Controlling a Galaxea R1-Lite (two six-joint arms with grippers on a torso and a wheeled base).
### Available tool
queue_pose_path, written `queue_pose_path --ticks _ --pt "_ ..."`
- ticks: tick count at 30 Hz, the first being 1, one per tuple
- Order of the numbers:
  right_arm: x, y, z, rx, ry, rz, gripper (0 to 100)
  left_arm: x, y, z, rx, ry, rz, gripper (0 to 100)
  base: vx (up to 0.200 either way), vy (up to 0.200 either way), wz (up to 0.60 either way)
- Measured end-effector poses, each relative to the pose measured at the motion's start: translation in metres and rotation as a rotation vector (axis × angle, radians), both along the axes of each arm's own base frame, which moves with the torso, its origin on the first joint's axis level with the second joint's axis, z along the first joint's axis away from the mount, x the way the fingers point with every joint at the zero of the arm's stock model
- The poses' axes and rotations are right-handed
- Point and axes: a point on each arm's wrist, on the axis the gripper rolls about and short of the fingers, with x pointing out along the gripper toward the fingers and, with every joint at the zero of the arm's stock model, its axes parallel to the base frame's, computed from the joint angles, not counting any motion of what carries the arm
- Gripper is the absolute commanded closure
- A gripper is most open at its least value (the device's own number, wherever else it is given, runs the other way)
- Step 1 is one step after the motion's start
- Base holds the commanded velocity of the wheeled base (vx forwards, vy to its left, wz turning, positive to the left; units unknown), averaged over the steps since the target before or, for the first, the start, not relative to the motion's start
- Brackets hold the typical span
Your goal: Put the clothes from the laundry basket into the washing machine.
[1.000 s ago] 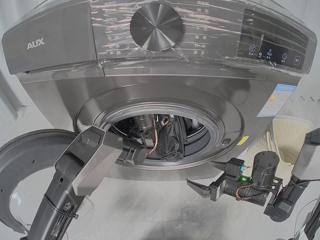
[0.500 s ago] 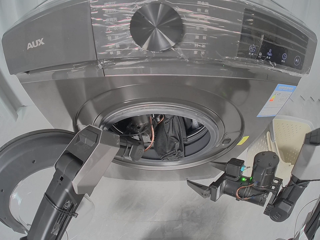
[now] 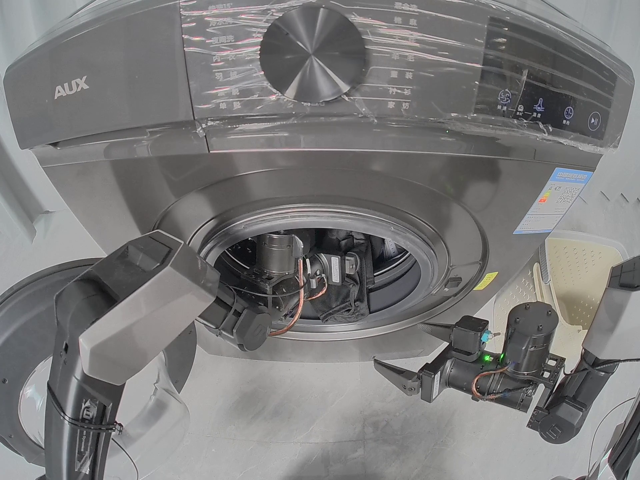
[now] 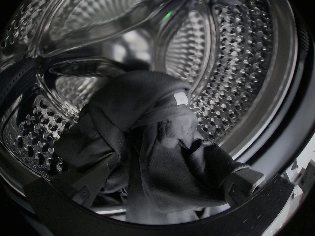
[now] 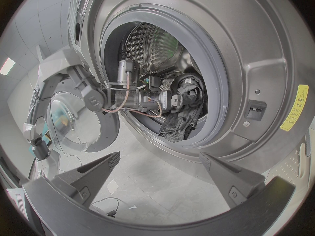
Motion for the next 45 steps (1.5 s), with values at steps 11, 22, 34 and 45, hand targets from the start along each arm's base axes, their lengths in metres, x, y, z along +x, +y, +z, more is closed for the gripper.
queue_pose_path --ticks 11,22,34,45 --pt "0.0 0.0 0.0 0.0 -0.001 0.001 0 -0.016 -0.016 -0.002 0.034 0.006 -0.076 0 0.0 0.0 0.0" --pt "0.0 0.001 0.0 0.001 -0.002 0.002 0 -0.001 -0.022 -0.033 0.059 0.016 -0.072 100 0.0 0.0 0.0" --pt "0.001 0.001 0.001 0.004 -0.005 0.001 0 0.023 -0.018 -0.015 -0.003 -0.069 -0.022 100 0.0 0.0 0.0" --pt "0.001 0.001 0.001 0.005 -0.006 0.002 0 0.059 -0.007 0.04 -0.171 -0.266 0.119 100 0.0 0.0 0.0"
